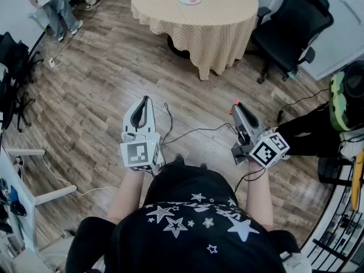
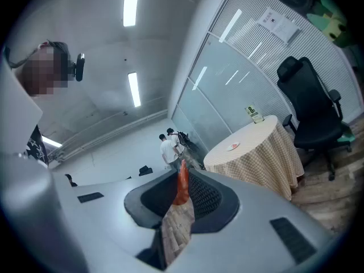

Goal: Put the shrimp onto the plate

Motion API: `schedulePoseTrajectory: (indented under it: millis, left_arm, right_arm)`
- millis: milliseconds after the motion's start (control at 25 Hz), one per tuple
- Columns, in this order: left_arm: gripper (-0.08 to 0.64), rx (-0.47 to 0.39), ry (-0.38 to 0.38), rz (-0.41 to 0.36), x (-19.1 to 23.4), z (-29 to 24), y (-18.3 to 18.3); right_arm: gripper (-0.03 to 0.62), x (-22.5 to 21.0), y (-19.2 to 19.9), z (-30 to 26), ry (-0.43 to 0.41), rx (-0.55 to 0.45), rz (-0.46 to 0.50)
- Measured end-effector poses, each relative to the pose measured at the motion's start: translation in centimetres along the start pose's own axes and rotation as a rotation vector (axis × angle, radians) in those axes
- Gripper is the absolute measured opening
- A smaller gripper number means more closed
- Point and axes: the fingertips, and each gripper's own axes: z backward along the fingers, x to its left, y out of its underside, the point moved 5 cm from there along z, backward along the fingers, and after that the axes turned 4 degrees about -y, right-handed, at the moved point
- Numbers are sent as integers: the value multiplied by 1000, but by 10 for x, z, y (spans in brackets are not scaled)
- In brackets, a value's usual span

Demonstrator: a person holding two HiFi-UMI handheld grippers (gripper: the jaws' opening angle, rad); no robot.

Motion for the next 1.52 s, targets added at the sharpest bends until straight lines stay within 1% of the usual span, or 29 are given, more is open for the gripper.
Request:
schedulePoseTrajectory:
  millis: [80,240,400,680,960,1160,1360,1520]
  left_arm:
    - [11,29,6,19,-12,16,-1]
    - [9,54,23,14,-26,25,-7]
    - [9,54,41,7,-34,22,-14]
    - [9,72,80,-29,-35,18,-12]
    - [9,80,78,2,-15,14,-6]
    - [9,79,106,10,7,5,2]
    - [9,68,120,8,26,-4,10]
    - [11,76,114,40,35,-13,17]
  right_arm:
    - [69,7,0,13,1,36,12]
    - [69,11,-5,23,-6,61,6]
    - [67,10,-7,18,-17,83,11]
    - [69,19,-1,-6,-42,146,69]
    - [69,26,12,-33,-55,187,67]
    - [69,33,17,-62,-57,173,85]
    - [69,35,20,-71,-31,144,87]
    - [69,21,19,-63,13,147,76]
